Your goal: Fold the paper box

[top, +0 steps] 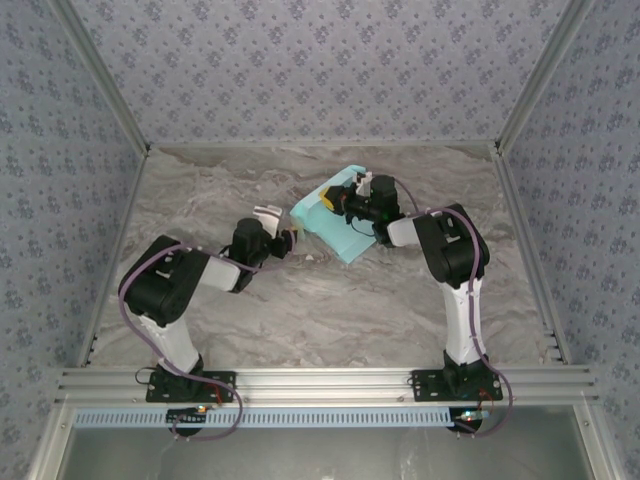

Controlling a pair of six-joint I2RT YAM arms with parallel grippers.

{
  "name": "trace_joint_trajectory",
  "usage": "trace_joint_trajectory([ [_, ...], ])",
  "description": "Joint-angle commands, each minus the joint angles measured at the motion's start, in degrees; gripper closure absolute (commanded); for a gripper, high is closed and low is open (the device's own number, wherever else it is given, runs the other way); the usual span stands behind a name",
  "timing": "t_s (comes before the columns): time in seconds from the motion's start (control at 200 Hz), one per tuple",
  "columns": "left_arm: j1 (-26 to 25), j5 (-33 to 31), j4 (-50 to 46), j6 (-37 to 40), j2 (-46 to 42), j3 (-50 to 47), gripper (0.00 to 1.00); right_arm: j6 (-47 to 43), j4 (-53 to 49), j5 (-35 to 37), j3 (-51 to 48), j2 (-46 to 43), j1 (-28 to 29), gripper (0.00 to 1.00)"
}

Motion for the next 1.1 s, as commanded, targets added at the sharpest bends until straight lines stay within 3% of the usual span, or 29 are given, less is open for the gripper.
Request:
trace_joint_trajectory([
  [0.0,0.2,4.4,0.7,-0.9,1.2,2.4,0.49,0.3,-0.3,-0.9,-1.5,1.3,-0.3,1.0],
  [0.275,-0.4,5.9,0.0,-1.6,2.8,4.4,0.56,4.5,4.4,0.3,-3.7,0.7,1.6,1.0],
  [0.48,-1.3,-0.7,0.4,-0.8,4.2,3.8,0.6,6.6,5.6,1.3,-4.3,-0.9,4.0,1.0],
  [0.7,-1.6,0.4,3.8,-0.2,3.7,1.7,0.6,7.6,5.5,3.1,-5.0,-2.3,6.5,1.0],
  [0.834,-1.6,0.0,4.0,-1.5,3.7,1.4,0.69,7.8,5.4,5.1,-5.5,-2.4,8.1,1.0],
  [1.094,-1.7,1.3,5.4,-4.8,3.0,0.5,0.71,8.4,5.9,7.7,-6.8,-2.1,9.7,1.0],
])
